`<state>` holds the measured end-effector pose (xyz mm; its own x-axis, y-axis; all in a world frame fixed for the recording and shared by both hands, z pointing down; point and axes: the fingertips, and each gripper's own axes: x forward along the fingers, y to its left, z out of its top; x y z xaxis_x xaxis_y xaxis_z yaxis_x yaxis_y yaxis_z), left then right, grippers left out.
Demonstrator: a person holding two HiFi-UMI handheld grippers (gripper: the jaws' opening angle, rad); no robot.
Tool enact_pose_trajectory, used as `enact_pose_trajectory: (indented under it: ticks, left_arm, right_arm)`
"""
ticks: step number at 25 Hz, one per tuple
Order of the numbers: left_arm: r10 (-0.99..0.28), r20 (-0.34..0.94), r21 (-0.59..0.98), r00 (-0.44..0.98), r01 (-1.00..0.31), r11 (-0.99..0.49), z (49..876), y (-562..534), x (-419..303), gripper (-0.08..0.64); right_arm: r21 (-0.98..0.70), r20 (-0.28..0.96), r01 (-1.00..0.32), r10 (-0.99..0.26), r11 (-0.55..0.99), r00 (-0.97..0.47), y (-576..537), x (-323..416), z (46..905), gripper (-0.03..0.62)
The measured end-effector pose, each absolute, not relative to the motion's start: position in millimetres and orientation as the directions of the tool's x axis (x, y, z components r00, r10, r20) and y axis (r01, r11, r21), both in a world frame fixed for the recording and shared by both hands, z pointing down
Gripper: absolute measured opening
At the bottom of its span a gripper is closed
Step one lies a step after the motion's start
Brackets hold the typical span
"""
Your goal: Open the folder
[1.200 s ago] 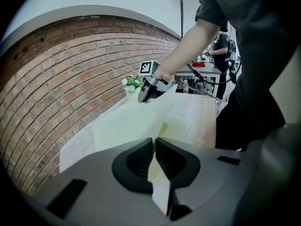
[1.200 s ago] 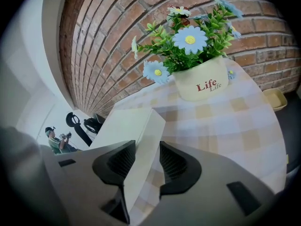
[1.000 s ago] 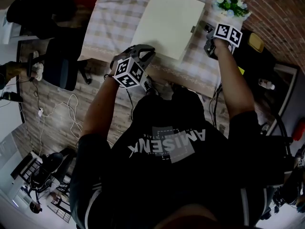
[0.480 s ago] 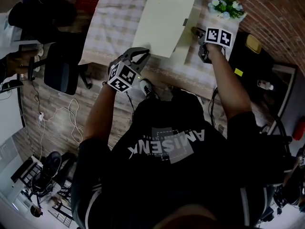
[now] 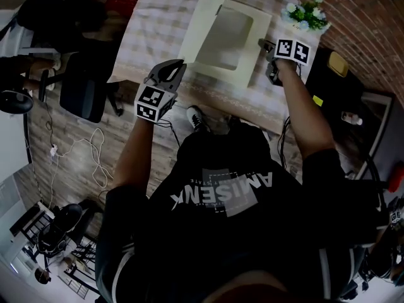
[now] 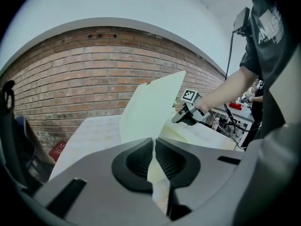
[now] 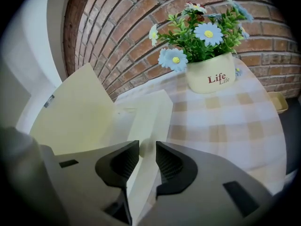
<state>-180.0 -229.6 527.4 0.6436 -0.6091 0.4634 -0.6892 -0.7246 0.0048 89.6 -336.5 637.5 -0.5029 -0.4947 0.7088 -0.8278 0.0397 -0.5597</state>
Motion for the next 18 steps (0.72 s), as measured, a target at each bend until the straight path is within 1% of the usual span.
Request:
enact_pose_trajectory:
  ticks: [8, 18]
  left_arm:
    - [-0.728, 0.451, 0.026, 0.516, -0.823, -0.568, 528.9, -243.4, -228.1, 0.020]
    - [-0.810, 0.460, 0.020, 0.364, -0.916, -0.401, 538.4, -253.6, -263.8, 0.015]
  right_arm:
    - [-0.536, 0.726, -0.844, -0.491, 0.036, -0.482, -335.8, 89.7, 638.5, 0.152]
    - [-0.527, 0.731, -0.850, -0.496, 0.027, -0.469, -335.7, 90.5, 638.7, 0.156]
